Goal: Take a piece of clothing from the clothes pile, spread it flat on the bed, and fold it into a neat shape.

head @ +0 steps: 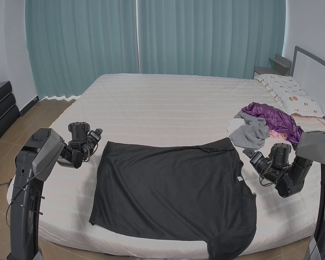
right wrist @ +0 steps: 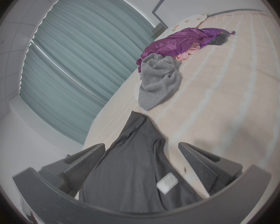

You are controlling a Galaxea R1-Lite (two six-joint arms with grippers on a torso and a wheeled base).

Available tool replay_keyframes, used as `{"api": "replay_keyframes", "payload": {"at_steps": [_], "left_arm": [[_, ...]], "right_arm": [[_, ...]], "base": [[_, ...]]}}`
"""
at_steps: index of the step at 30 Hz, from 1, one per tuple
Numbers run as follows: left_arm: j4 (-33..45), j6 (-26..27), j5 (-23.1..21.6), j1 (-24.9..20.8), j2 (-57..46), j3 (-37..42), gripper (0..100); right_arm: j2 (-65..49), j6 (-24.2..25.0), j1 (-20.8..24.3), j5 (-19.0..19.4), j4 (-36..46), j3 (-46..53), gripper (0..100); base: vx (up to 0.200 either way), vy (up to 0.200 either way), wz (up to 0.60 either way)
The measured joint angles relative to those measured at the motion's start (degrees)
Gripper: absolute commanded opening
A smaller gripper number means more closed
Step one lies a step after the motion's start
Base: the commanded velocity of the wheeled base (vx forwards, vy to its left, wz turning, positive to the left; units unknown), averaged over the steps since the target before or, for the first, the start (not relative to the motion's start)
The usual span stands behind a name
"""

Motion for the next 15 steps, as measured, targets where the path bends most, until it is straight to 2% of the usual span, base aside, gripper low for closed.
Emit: {"api": "replay_keyframes", "payload": {"at_steps": [7,15], "left_arm": [[-4.24,-0.88,-0.66,-1.02,-7.14,15.99,100],[-7.81,-1.32,-4.13,-2.91,-17.98,38.29,100]], "right_arm": [[-4.96,3.73,1.28,2.82,-10.9,18.6,100],[-7.83,5.75,3.1,4.27,-15.71,30.62,100]], "base": [[0.0,0.0,0.0],[0.0,0.0,0.0]]}}
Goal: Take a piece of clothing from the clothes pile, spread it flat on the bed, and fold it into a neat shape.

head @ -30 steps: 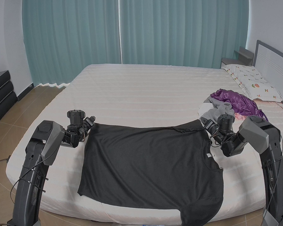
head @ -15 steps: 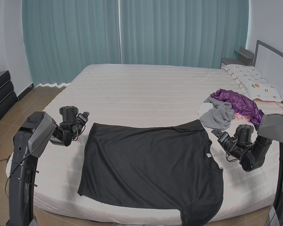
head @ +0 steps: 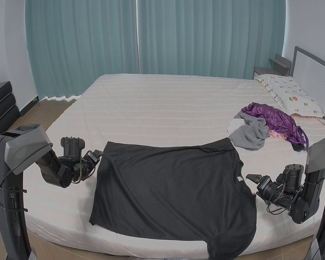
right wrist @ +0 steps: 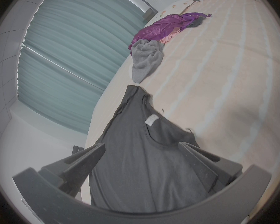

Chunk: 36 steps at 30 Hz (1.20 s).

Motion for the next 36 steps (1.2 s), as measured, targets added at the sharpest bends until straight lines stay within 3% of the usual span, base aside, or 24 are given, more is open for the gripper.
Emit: {"api": "replay_keyframes", "payload": {"at_steps": [7,12,23,36], "left_arm": [[-7.25,-0.28,-4.43,-2.05,-7.94,17.44,100],[-12.4,-0.61,-6.67,-2.88,-10.47,24.34,100],[-13.02,-0.82,-7.06,-3.12,-11.06,26.65,100],[-12.97,-0.71,-7.13,-3.21,-11.08,27.06,100]], "right_arm": [[-1.79,0.77,1.73,0.84,-1.56,6.62,100],[-2.26,1.62,2.65,3.8,-1.61,9.87,100],[-1.87,3.47,3.74,5.3,-1.61,11.25,100],[-1.32,3.47,3.77,5.28,-1.56,11.28,100]], "base": [[0.0,0.0,0.0],[0.0,0.0,0.0],[-0.164,0.0,0.0],[0.0,0.0,0.0]]}}
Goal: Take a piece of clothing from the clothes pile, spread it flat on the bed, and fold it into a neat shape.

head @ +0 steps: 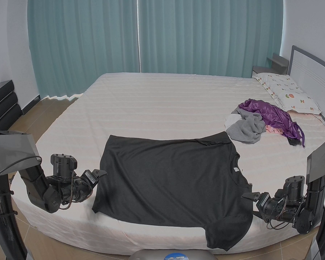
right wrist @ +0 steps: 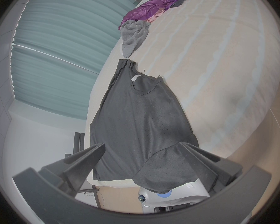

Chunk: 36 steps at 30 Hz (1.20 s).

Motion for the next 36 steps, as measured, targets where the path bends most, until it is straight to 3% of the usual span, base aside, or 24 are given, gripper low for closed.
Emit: {"api": "replay_keyframes", "payload": {"at_steps": [5,14,23,31,36], "left_arm": [[0.0,0.0,0.05,-0.07,-0.02,0.13,100],[0.06,0.0,0.05,-0.07,0.0,0.15,100],[-0.11,1.04,0.22,-0.52,0.63,1.22,100],[-0.11,7.47,0.9,-1.43,1.6,3.29,100],[-0.02,8.09,3.69,-2.73,2.51,4.02,100]], "right_arm": [[0.07,-0.02,0.0,-0.02,-0.02,0.0,100],[0.11,-0.02,0.01,-0.02,-0.02,0.0,100],[0.2,-0.02,0.01,-0.05,0.0,0.02,100],[0.33,-0.02,0.0,-0.02,-0.02,0.0,100],[0.44,-0.02,0.01,-0.02,-0.02,0.0,100]], "base": [[0.0,0.0,0.0],[-0.2,0.0,0.0],[0.0,0.0,0.0],[0.0,0.0,0.0],[0.0,0.0,0.0]]}}
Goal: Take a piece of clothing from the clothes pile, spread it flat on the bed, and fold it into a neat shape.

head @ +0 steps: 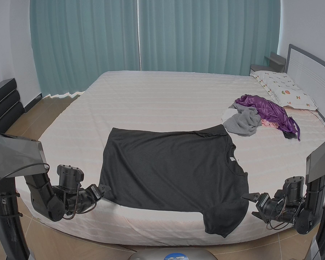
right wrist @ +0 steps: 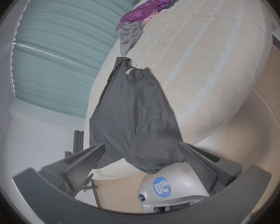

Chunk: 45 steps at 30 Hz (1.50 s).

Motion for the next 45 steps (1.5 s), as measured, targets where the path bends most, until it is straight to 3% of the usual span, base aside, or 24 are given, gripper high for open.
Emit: {"api": "replay_keyframes", "payload": {"at_steps": [14,15,30,45], "left_arm": [[0.57,0.17,5.66,-2.41,3.36,-4.46,100],[0.68,0.17,6.17,-2.43,3.67,-5.16,0],[0.46,0.57,8.47,-1.46,5.45,-6.31,0],[0.22,10.07,13.86,-1.54,4.02,-1.56,0]], "right_arm": [[0.16,0.0,0.0,-0.02,0.02,0.0,100],[0.17,0.0,0.0,-0.02,0.0,-0.04,100],[0.17,0.0,-0.04,0.0,0.0,-0.13,100],[0.2,0.0,-0.12,0.11,0.0,0.0,100]], "base": [[0.0,0.0,0.0],[0.0,0.0,0.0],[0.0,0.0,0.0],[0.0,0.0,0.0]]}}
